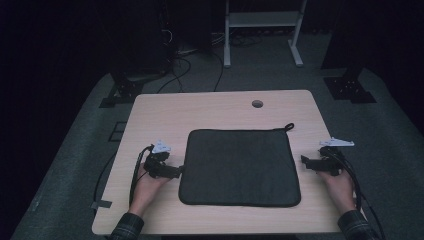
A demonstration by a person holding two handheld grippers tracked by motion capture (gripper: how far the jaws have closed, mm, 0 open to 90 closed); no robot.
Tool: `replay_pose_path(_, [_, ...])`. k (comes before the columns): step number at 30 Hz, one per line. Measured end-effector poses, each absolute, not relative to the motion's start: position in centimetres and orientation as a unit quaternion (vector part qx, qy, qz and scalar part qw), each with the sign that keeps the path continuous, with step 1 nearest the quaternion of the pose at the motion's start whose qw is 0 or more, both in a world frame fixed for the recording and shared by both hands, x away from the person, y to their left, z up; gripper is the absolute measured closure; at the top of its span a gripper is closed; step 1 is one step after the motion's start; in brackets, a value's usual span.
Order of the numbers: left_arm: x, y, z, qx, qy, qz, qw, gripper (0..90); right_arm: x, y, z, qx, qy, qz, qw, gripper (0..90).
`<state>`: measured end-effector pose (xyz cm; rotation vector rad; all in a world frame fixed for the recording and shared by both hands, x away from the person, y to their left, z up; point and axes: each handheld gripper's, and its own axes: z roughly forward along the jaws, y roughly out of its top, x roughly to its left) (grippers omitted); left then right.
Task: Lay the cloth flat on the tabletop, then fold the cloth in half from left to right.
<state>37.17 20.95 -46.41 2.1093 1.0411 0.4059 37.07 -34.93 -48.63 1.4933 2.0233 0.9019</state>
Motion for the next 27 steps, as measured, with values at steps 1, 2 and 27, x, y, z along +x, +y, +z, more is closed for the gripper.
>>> replay_pose_path(1, [37.4, 20.9, -46.4, 0.820, 0.409, 0.160, 0.368, 8.7, 37.1, -34.9, -48.6, 0.543, 0.737, 0.328, 0.232, 14.3])
replay_pose_path(2, [37.7, 20.9, -46.5, 0.818, 0.412, 0.159, 0.369, 8.8, 37.1, -34.9, -48.6, 0.541, 0.739, 0.329, 0.231, 13.9])
replay_pose_path(27, [39.7, 19.0, -47.7, 0.812, 0.424, 0.190, 0.354, 28.0, 37.0, -34.9, -48.6, 0.536, 0.742, 0.331, 0.228, 13.9])
